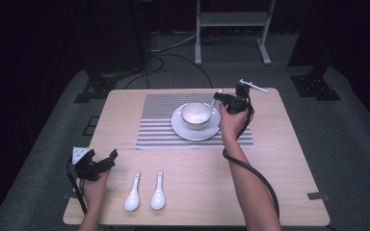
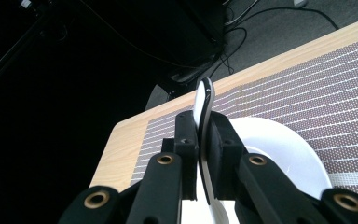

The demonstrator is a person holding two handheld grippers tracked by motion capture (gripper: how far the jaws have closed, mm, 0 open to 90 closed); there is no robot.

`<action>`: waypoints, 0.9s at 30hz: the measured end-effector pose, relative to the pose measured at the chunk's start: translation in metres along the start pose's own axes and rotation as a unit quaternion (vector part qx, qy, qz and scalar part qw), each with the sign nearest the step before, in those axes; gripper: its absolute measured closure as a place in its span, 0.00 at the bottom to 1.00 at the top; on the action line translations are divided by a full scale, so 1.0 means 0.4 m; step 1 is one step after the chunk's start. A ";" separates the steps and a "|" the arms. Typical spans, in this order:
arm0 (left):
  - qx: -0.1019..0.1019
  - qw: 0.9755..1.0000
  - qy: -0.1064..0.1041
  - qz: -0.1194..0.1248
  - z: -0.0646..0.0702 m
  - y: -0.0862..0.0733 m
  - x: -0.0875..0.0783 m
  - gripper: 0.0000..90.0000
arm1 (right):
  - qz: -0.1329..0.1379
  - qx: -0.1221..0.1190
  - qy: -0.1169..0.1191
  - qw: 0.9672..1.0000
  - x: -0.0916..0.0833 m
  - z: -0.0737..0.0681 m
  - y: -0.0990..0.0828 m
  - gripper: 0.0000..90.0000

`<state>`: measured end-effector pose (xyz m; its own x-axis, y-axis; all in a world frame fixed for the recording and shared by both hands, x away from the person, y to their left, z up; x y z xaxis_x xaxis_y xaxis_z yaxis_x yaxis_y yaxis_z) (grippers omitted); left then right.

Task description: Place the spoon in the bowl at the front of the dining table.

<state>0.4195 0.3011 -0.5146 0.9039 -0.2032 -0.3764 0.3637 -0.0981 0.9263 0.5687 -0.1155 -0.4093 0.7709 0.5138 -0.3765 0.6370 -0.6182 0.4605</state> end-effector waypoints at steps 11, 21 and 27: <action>0.000 1.000 0.000 0.000 0.000 0.000 0.000 0.01 | 0.009 0.003 -0.006 1.000 0.008 0.014 -0.003 0.92; 0.000 1.000 0.000 0.000 0.001 0.000 0.000 0.01 | 0.009 0.002 -0.012 1.000 0.018 0.027 -0.011 0.92; 0.000 1.000 -0.001 0.000 0.000 0.000 0.000 0.01 | -0.002 -0.002 -0.015 1.000 0.028 0.040 -0.028 0.92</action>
<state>0.4195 0.3009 -0.5146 0.9038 -0.2042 -0.3762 0.3635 -0.0980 0.9264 0.5702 -0.1124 -0.4315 0.7684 0.4980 -0.4021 0.6398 -0.6142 0.4620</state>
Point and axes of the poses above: each handheld gripper's, and its own axes: x roughly forward along the jaws, y roughly out of its top, z roughly to its right, the point moved 10 cm from there along x, roughly forward along the jaws, and after that the axes turned 13 degrees about x, right-handed, at the moved point
